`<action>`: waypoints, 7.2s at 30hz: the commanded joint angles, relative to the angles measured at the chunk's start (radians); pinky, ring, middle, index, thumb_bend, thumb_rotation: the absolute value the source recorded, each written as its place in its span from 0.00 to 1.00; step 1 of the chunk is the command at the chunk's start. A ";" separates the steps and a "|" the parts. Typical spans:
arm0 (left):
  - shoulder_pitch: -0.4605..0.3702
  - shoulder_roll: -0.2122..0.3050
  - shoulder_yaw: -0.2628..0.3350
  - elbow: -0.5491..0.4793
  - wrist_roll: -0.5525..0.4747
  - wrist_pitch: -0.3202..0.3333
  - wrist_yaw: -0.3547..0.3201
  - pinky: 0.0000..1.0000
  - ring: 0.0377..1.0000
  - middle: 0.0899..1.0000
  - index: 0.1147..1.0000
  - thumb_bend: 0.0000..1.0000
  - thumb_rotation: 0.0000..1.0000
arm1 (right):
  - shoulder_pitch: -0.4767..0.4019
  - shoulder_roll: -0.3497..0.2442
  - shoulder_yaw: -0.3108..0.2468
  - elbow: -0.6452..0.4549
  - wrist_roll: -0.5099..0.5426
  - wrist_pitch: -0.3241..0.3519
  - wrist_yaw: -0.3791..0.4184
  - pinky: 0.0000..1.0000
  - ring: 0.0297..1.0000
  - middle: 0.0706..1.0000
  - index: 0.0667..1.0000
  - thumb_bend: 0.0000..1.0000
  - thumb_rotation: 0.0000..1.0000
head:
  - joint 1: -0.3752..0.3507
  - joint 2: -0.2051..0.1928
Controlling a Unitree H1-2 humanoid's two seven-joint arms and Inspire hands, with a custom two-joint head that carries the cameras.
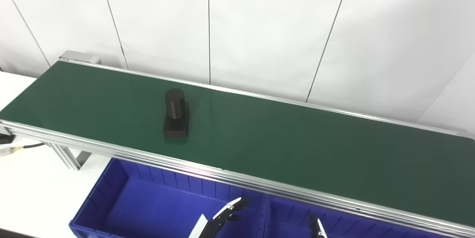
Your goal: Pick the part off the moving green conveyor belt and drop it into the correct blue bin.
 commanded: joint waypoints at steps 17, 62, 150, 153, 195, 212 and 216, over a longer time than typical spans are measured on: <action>-0.059 0.000 0.010 0.021 -0.044 -0.041 0.001 0.82 0.90 0.89 0.86 0.96 0.81 | -0.026 0.015 0.010 -0.210 0.048 -0.059 0.004 0.83 0.86 0.89 0.91 0.93 0.92 | -0.029 -0.019; -0.079 -0.001 -0.030 0.025 -0.070 -0.044 -0.003 0.84 0.87 0.83 0.83 0.94 0.77 | -0.362 -0.004 -0.235 -0.175 0.140 0.052 0.082 0.74 0.78 0.80 0.86 0.96 0.84 | -0.054 -0.030; -0.046 -0.079 -0.208 -0.040 0.039 -0.035 0.130 0.80 0.82 0.81 0.80 0.93 0.76 | -0.999 0.098 -0.041 0.602 -0.284 0.198 -0.114 0.42 0.53 0.77 0.78 0.93 0.35 | 0.040 -0.009; -0.037 -0.079 -0.205 -0.059 0.038 -0.026 0.119 0.80 0.82 0.81 0.80 0.94 0.76 | -0.996 0.102 -0.040 0.610 -0.291 0.219 -0.127 0.40 0.50 0.73 0.75 0.89 0.31 | 0.034 -0.005; -0.022 -0.087 -0.168 -0.090 0.007 -0.022 0.075 0.82 0.82 0.79 0.83 0.96 0.76 | -0.917 0.059 -0.049 0.323 -0.276 0.283 -0.076 0.29 0.35 0.44 0.52 0.51 0.00 | -0.022 0.035; -0.032 -0.038 -0.101 -0.150 -0.038 -0.020 0.032 0.91 0.84 0.83 0.89 0.91 0.84 | -0.753 -0.019 -0.114 -0.051 -0.287 0.322 -0.039 0.30 0.36 0.42 0.51 0.51 0.00 | -0.344 0.122; -0.047 -0.028 -0.084 -0.175 -0.077 -0.021 0.006 0.95 0.89 0.85 0.93 0.86 0.86 | -0.711 -0.024 -0.153 -0.129 -0.267 0.365 -0.024 0.27 0.35 0.44 0.52 0.51 0.00 | -0.394 0.177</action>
